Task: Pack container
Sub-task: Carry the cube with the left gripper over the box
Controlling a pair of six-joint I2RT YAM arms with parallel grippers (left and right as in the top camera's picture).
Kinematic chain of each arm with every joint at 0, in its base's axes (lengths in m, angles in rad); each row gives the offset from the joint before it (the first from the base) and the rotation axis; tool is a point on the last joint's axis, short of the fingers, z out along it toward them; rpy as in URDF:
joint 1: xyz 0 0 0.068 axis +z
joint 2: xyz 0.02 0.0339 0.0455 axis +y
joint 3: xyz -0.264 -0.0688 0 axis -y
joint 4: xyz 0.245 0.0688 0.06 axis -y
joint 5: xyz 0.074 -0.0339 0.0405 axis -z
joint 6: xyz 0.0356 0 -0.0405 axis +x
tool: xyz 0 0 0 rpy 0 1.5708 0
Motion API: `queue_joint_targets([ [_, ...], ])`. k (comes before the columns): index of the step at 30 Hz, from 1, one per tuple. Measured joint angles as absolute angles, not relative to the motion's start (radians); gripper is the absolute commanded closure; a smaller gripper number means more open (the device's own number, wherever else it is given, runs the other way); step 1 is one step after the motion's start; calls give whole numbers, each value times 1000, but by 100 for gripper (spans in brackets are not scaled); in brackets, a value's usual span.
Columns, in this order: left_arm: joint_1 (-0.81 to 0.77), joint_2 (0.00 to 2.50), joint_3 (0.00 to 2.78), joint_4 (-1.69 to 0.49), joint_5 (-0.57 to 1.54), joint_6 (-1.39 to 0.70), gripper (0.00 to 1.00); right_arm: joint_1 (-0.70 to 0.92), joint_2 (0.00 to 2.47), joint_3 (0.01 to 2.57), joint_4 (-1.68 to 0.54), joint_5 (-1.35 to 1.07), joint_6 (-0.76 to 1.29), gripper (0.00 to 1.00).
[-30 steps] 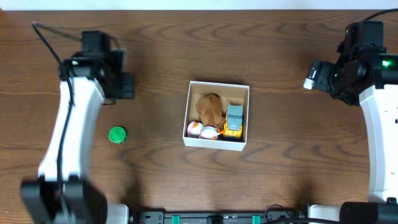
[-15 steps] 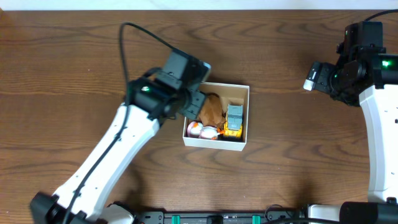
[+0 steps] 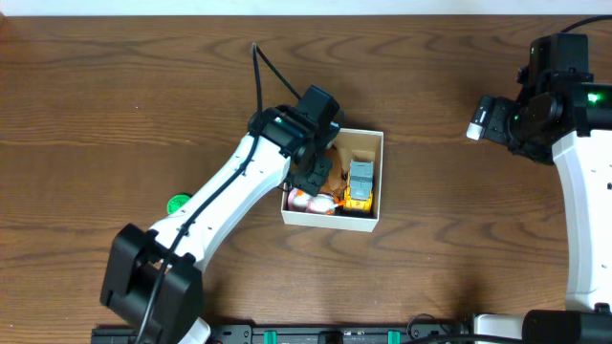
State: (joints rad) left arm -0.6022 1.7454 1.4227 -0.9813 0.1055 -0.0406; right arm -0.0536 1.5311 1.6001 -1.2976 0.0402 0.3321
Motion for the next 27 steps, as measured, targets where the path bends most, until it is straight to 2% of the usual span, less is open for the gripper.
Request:
queue_joint_targets([
  [2,-602,1753,1423,-981,105,-45,51,-54,1531,1600,-1298,40,332,6],
  [6,-602,1757,1423,-981,105,-51,38,-54,1531,1600,-1298,40,332,6],
  [9,-602,1757,1423,-982,105,-49,23,-54,1531,1600,-1299,40,332,6],
  [18,-602,1757,1423,-983,105,-52,18,-54,1531,1600,-1299,40,329,6],
  [21,-602,1756,1423,-983,105,-52,19,-54,1531,1600,-1299,40,329,6],
  [23,-602,1755,1423,-984,105,-55,26,-54,1531,1600,-1299,40,329,6],
  [25,-602,1749,1423,-984,101,-57,47,-54,1531,1600,-1299,40,329,6],
  [27,-602,1726,1423,-984,89,-54,62,-54,1531,1600,-1299,40,329,6],
])
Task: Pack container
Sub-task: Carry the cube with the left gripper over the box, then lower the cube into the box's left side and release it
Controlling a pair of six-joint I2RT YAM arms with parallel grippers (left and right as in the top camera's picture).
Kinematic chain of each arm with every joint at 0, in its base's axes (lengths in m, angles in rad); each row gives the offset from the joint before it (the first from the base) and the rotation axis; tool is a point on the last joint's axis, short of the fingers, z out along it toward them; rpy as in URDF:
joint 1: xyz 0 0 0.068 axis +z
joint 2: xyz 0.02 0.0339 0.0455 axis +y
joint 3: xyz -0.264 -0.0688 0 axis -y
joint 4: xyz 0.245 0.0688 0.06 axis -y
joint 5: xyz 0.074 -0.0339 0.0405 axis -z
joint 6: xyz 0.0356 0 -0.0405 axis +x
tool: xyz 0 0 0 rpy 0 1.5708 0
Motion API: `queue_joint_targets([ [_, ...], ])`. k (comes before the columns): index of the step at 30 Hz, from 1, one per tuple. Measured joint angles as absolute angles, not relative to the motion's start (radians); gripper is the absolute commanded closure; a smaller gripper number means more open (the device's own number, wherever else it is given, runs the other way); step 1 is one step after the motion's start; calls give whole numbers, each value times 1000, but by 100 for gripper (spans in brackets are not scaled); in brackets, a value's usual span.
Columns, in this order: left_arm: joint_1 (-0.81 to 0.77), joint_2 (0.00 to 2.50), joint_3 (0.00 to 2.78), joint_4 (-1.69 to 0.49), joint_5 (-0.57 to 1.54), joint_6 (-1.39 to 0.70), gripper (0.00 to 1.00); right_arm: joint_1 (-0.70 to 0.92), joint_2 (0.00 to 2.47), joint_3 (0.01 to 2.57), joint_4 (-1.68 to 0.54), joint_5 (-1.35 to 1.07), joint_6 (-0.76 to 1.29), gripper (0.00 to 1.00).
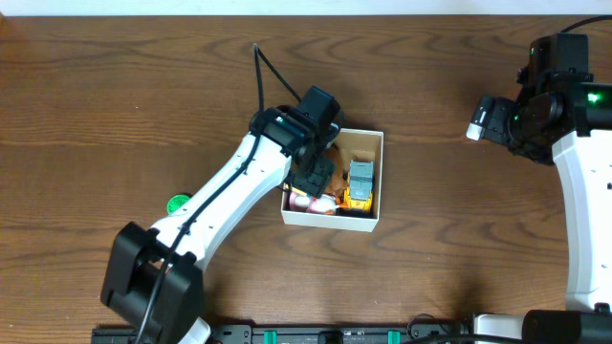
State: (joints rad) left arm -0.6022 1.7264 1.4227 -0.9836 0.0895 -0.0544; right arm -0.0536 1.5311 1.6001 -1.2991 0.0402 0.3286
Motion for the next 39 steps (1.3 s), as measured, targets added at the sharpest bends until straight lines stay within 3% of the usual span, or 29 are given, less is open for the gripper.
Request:
queue_joint_targets([
  [5,-602,1628,1422,-966,50,-52,64,-54,1531,1600,-1299,40,329,6],
  [8,-602,1578,1423,-960,36,-54,85,-54,1531,1600,-1299,40,329,6],
  [10,-603,1570,1423,-961,28,-57,90,-54,1531,1600,-1299,40,329,6],
  [39,-595,1863,1433,-992,132,-82,94,-54,1531,1600,-1302,40,329,6],
])
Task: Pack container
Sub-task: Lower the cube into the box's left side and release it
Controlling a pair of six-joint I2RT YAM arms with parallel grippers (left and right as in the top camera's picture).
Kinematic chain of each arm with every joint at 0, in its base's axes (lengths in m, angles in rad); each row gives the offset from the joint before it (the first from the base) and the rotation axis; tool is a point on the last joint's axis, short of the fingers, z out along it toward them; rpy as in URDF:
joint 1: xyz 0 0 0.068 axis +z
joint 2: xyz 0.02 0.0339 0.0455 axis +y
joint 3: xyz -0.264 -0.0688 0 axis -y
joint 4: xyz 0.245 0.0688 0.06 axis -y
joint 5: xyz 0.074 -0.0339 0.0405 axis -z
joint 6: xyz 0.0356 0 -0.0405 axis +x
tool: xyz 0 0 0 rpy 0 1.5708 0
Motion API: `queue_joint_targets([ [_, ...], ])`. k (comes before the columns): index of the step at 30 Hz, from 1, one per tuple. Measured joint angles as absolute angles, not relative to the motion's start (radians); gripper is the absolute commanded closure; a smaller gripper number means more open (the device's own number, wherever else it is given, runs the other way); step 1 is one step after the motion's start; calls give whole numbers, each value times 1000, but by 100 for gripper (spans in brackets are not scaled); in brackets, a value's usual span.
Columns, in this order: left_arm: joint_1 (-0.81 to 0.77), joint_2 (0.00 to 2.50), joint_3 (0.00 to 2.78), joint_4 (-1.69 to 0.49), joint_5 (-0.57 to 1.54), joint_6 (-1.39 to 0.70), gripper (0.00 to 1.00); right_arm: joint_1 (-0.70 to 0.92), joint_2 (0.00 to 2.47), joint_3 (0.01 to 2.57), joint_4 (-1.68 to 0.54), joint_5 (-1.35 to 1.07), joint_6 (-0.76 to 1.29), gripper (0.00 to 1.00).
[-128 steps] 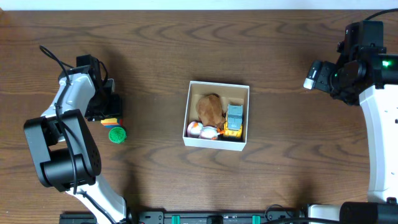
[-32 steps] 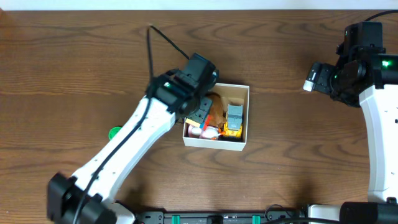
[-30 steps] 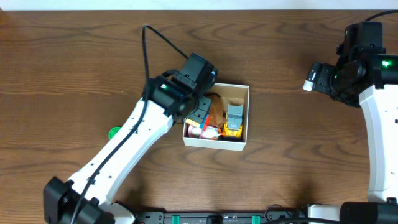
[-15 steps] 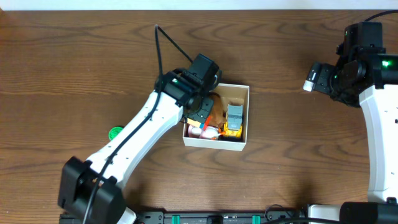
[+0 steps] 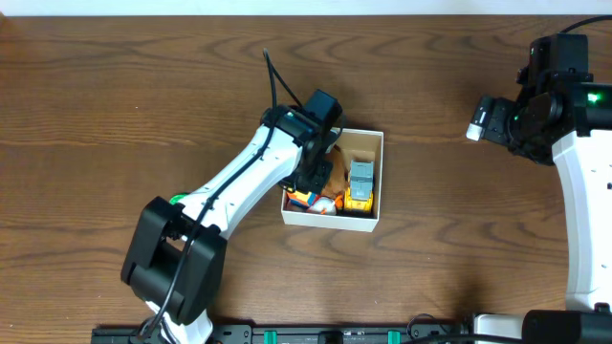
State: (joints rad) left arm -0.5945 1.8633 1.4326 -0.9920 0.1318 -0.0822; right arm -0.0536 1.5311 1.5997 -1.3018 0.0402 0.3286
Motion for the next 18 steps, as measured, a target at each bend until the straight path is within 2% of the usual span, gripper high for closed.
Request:
queue_joint_targets([
  [12,-598,1831,1431,-1065,154,-83,94,-54,1531,1600,-1301,40,329,6],
  [18,-640,1827,1430,-1011,182,-83,94,-54,1531,1600,-1296,40,328,6],
])
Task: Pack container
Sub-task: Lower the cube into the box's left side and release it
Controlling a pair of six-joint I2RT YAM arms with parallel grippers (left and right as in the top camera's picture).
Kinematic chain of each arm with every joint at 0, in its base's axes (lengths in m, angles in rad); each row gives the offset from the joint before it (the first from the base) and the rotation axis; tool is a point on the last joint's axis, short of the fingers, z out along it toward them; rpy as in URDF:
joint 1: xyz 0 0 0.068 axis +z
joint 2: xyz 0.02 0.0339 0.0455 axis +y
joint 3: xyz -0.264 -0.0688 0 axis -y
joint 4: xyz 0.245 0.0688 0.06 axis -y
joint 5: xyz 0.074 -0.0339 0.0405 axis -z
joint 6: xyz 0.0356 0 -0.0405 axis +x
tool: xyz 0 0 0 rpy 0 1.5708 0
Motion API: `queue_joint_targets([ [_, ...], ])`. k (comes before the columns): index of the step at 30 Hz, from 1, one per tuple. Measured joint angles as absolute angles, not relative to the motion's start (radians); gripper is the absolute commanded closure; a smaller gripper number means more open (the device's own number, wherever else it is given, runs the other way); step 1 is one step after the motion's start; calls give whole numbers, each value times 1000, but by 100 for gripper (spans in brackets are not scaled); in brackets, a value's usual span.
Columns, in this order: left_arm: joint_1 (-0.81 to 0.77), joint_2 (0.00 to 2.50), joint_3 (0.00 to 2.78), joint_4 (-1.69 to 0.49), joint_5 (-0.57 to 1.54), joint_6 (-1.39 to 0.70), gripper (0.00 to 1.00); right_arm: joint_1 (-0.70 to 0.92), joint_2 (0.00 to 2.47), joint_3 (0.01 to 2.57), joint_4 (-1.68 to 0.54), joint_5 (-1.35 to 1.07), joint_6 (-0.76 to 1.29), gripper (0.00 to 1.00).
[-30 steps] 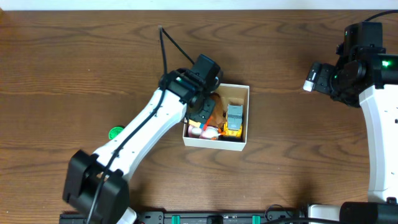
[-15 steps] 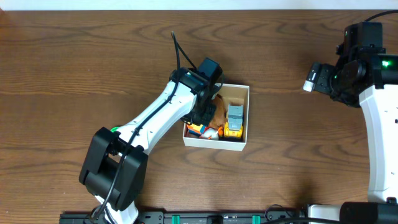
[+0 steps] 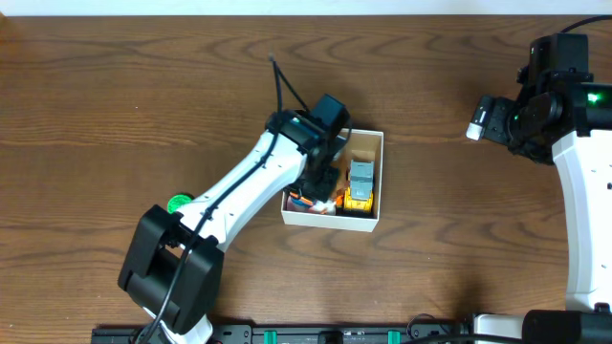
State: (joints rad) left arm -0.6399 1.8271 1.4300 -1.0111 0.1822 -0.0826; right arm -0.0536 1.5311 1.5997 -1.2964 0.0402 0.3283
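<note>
A white open box (image 3: 369, 226) sits mid-table. Inside it, on the right, lies a grey and yellow toy (image 3: 360, 182). Small orange, white and blue items (image 3: 304, 200) fill its near-left corner. My left gripper (image 3: 322, 180) reaches down into the left half of the box, and its wrist hides the fingers, so I cannot tell what they hold. My right gripper (image 3: 481, 118) hangs far to the right, well away from the box. Whether it is open cannot be read from above.
A small green round object (image 3: 178, 203) lies on the wood table (image 3: 115, 105) beside the left arm's forearm. The right arm's white links run down the right edge.
The left wrist has shifted slightly right and nearer within the box, and the arm's elbow has swung a little. The right arm has not moved.
First the left gripper stood over the box's left half with a pink-white item showing in the near-left corner, and it held there. Later the arm had swung right and an orange-blue item showed in that corner. Now the gripper sits a bit further right inside the box.
</note>
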Motion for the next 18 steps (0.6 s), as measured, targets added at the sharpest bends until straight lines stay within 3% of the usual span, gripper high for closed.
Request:
queue_joint_targets([
  [18,-659,1872,1413,-1013,184,-83,94,-54,1531,1600,-1312,40,324,6],
])
